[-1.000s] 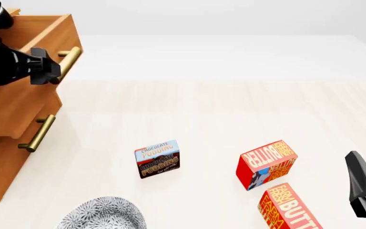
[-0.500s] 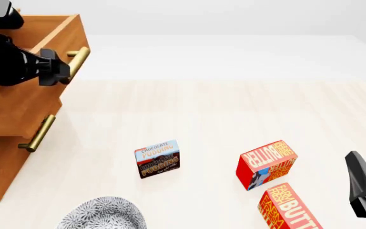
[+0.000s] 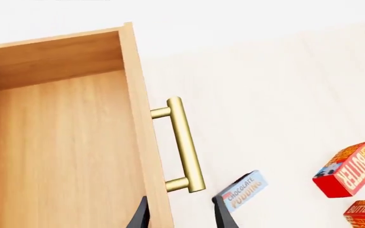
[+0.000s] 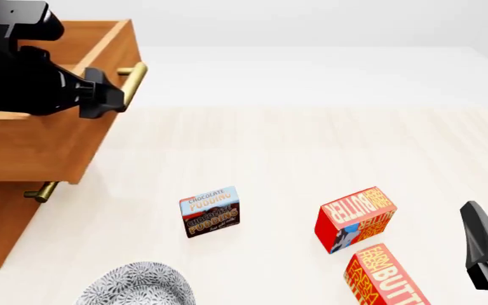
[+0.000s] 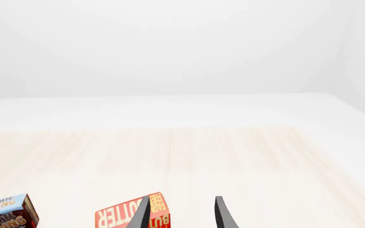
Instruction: Put the chocolate pudding in the top drawer of the cabinet and close it.
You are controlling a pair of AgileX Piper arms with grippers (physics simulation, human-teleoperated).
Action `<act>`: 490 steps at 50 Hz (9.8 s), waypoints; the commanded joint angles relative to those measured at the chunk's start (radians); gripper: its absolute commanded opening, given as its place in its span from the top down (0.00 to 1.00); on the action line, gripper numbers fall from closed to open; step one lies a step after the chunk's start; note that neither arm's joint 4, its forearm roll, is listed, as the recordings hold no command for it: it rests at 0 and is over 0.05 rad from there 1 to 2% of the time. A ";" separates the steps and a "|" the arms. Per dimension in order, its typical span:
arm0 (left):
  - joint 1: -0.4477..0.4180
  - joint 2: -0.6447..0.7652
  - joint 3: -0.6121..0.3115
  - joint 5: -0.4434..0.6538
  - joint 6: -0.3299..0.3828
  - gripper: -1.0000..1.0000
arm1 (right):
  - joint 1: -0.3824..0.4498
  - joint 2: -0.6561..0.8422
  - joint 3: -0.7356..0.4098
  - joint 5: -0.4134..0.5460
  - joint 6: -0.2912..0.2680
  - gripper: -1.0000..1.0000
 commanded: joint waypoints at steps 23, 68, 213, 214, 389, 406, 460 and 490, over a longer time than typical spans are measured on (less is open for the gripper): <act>-0.205 0.064 0.017 0.009 -0.049 0.00 | 0.000 0.000 0.000 0.000 0.000 0.00; -0.191 -0.069 -0.348 0.209 0.190 0.00 | 0.000 0.000 0.000 0.000 0.000 0.00; -0.340 0.202 0.269 -0.468 0.440 0.00 | 0.000 0.000 0.000 0.000 0.000 0.00; -0.342 0.200 0.274 -0.474 0.441 0.00 | 0.000 0.000 0.000 0.000 0.000 0.00; -0.330 0.519 0.394 -0.781 0.346 0.00 | 0.000 0.000 0.000 0.000 0.000 0.00; -0.335 0.537 0.394 -0.795 0.338 0.00 | 0.000 0.000 0.000 0.000 0.000 0.00; -0.349 0.275 0.394 -0.642 0.314 1.00 | 0.000 0.000 0.000 0.000 0.000 0.00; -0.502 -0.003 0.293 -0.411 0.343 1.00 | 0.000 0.000 0.000 0.000 0.000 0.00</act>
